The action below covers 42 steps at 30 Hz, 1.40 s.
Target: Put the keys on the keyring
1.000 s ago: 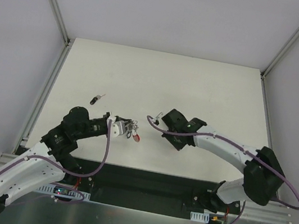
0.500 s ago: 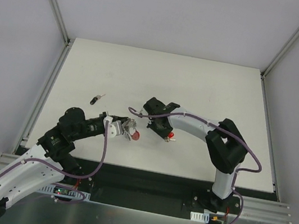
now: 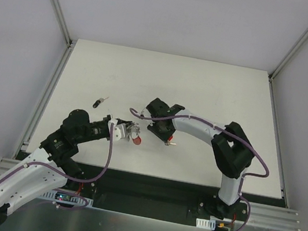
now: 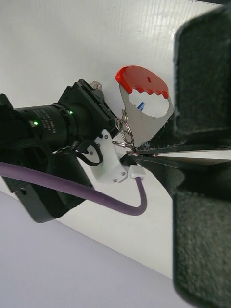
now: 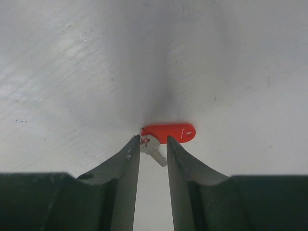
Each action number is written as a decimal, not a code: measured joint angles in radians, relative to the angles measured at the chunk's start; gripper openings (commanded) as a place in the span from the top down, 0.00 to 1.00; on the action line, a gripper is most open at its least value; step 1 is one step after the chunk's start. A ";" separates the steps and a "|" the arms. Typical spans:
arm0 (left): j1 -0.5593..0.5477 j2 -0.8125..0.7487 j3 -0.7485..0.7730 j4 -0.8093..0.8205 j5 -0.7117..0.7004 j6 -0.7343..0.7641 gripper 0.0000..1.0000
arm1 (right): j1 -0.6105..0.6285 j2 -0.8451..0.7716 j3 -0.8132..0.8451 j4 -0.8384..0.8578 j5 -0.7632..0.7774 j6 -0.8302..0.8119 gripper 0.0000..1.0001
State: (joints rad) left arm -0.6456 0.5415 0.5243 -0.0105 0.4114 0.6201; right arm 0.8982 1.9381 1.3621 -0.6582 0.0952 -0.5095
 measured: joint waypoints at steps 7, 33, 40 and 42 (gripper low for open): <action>0.000 -0.001 0.000 -0.003 0.005 -0.001 1.00 | -0.039 -0.238 -0.154 0.109 -0.088 0.031 0.66; 0.006 0.013 0.000 -0.004 0.026 -0.002 1.00 | -0.180 -0.443 -0.685 0.789 -0.317 0.037 0.72; 0.006 0.016 0.000 -0.004 0.027 -0.002 1.00 | -0.166 -0.443 -0.685 0.811 -0.320 0.021 0.73; 0.006 0.019 0.000 -0.004 0.028 -0.002 1.00 | -0.162 -0.443 -0.685 0.812 -0.320 0.018 0.73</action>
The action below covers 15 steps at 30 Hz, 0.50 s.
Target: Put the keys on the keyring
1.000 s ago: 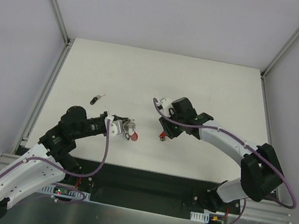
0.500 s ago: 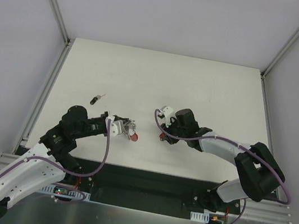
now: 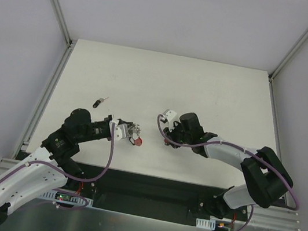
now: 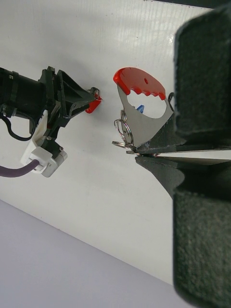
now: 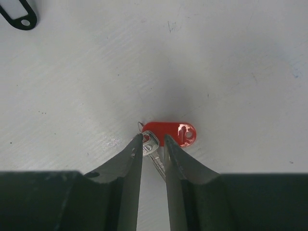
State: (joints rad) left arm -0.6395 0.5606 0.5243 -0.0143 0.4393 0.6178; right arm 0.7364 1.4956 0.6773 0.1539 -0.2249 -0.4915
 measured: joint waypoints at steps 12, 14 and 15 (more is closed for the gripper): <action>0.000 0.009 0.000 0.000 0.002 0.000 1.00 | 0.019 0.031 0.000 -0.001 0.003 -0.021 0.75; 0.000 0.010 0.000 0.000 0.002 0.000 1.00 | 0.023 0.032 0.000 -0.001 0.003 -0.023 0.76; 0.000 0.010 0.000 0.000 0.003 0.000 1.00 | 0.024 0.033 0.000 -0.001 0.003 -0.024 0.76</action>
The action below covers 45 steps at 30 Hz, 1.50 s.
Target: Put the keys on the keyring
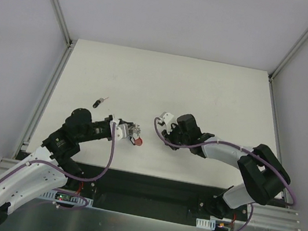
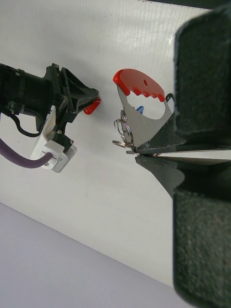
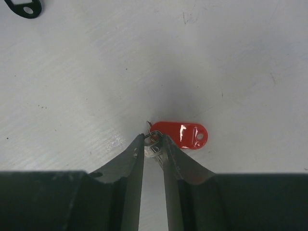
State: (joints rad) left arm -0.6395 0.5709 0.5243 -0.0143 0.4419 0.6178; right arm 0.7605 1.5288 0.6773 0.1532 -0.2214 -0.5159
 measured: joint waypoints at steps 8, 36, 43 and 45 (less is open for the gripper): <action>0.000 0.008 0.000 0.000 0.003 0.000 1.00 | 0.003 0.010 0.002 0.001 0.002 -0.007 0.82; 0.000 0.018 0.000 0.000 0.076 -0.008 1.00 | 0.009 -0.113 0.009 -0.058 0.001 -0.017 0.99; -0.001 0.055 0.000 0.032 0.173 -0.066 1.00 | 0.057 -0.353 0.009 -0.153 0.008 -0.028 0.99; -0.002 0.092 0.000 0.065 0.209 -0.098 1.00 | 0.076 -0.418 0.009 -0.186 0.014 -0.032 0.99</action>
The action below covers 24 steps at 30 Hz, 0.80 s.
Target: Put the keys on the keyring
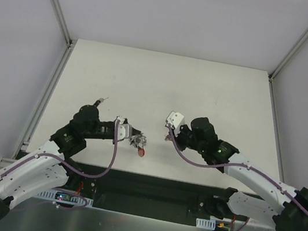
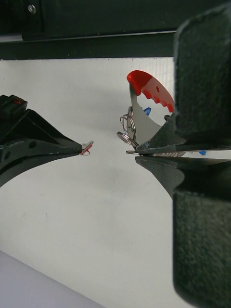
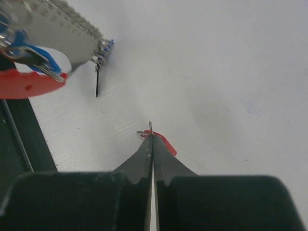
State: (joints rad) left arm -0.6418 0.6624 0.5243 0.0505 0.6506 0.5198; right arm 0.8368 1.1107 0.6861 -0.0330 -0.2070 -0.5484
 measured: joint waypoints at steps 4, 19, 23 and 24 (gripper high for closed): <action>0.000 0.099 -0.002 0.084 0.060 -0.078 1.00 | 0.059 -0.101 0.000 -0.046 0.023 -0.010 0.99; 0.000 0.297 -0.007 0.201 0.180 -0.179 1.00 | 0.173 -0.180 -0.036 -0.058 0.094 -0.046 0.99; 0.000 0.301 -0.007 0.199 0.182 -0.173 1.00 | 0.182 -0.162 -0.036 -0.051 0.090 -0.051 0.99; 0.000 0.302 -0.007 0.199 0.183 -0.171 1.00 | 0.183 -0.159 -0.036 -0.051 0.090 -0.053 0.99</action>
State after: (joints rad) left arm -0.6422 0.9646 0.5175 0.2493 0.8333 0.3485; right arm 1.0203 0.9516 0.6502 -0.0845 -0.1165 -0.6014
